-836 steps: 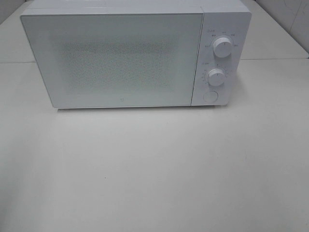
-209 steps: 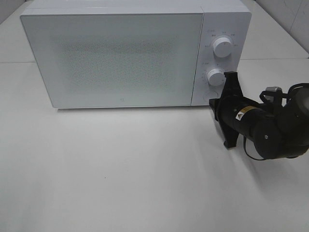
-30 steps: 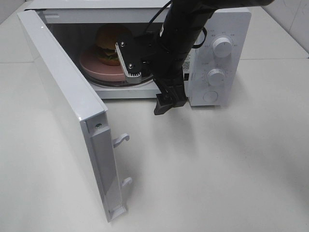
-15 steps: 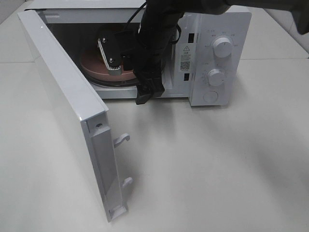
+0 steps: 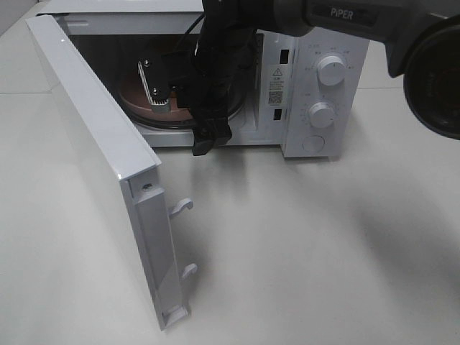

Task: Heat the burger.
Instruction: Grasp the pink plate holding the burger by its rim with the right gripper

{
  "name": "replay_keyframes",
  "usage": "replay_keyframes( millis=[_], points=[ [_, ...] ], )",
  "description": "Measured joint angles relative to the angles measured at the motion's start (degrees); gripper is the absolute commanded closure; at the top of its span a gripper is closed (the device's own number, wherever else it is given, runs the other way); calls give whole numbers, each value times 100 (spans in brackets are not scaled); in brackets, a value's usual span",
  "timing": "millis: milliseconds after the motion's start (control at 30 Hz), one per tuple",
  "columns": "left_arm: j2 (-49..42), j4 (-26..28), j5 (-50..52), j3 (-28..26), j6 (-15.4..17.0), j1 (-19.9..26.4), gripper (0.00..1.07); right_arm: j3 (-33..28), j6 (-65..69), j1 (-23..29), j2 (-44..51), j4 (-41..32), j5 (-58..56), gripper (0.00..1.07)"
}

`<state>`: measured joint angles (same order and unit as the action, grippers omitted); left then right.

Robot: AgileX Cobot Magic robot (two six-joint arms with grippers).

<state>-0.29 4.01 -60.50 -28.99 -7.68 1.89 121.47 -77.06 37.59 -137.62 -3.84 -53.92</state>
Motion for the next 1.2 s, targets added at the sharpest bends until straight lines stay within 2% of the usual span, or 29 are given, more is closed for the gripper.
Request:
replay_keyframes(
  millis=[167,933,1200],
  points=[
    [0,0,0,0,0,0,2,166,46,0,-92,-40,172,20],
    [0,0,6,0,0,0,2,189,544,-120,-120,183,596,24],
    [0,0,6,0,0,0,2,470,647,-120,-418,195,802,27]
  ],
)
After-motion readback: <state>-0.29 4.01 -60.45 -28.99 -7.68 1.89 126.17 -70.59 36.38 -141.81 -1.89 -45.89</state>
